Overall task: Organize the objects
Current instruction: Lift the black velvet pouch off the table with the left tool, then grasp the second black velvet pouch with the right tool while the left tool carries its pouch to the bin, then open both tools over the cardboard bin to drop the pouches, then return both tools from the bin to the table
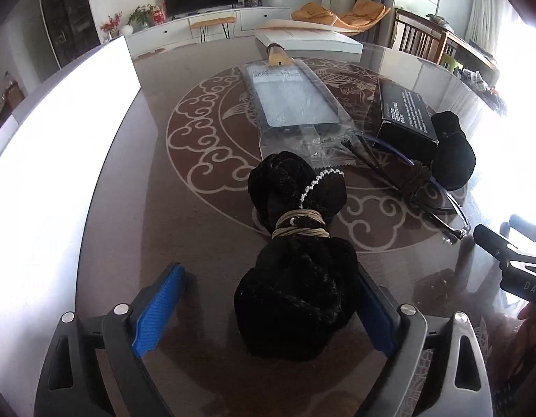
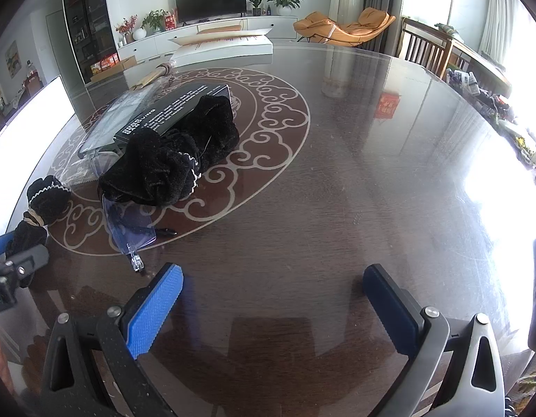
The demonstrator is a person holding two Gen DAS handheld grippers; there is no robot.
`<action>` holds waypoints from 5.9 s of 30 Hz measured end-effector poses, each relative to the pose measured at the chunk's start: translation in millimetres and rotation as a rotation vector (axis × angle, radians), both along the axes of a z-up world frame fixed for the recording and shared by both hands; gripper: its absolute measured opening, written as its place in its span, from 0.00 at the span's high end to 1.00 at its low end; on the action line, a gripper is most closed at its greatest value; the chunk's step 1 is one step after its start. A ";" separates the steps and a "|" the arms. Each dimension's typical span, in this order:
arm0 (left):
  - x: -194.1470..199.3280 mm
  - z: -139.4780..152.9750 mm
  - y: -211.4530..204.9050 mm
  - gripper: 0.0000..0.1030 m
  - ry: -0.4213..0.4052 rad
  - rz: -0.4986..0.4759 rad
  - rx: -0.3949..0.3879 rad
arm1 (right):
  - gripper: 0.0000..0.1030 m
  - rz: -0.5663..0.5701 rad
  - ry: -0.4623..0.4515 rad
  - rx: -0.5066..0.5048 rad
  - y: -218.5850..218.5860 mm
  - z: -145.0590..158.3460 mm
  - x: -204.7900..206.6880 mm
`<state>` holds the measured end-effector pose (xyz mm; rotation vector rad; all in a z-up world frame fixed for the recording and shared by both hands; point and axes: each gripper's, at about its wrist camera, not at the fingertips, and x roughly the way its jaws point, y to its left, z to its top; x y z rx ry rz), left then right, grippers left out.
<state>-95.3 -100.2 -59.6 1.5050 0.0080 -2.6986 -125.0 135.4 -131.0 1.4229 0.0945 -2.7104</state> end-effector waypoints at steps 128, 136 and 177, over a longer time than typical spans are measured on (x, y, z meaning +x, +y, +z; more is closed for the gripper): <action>145.0 141.8 -226.2 0.66 0.272 0.329 0.194 | 0.61 0.796 -0.302 -0.754 -248.8 162.0 43.4; 157.9 88.7 -299.2 0.24 0.087 0.584 0.028 | 0.43 0.887 -0.327 -0.459 -372.9 126.0 91.7; 40.1 -0.1 19.3 0.07 0.010 -0.081 0.092 | 0.21 -0.062 0.079 -0.077 58.9 17.7 41.1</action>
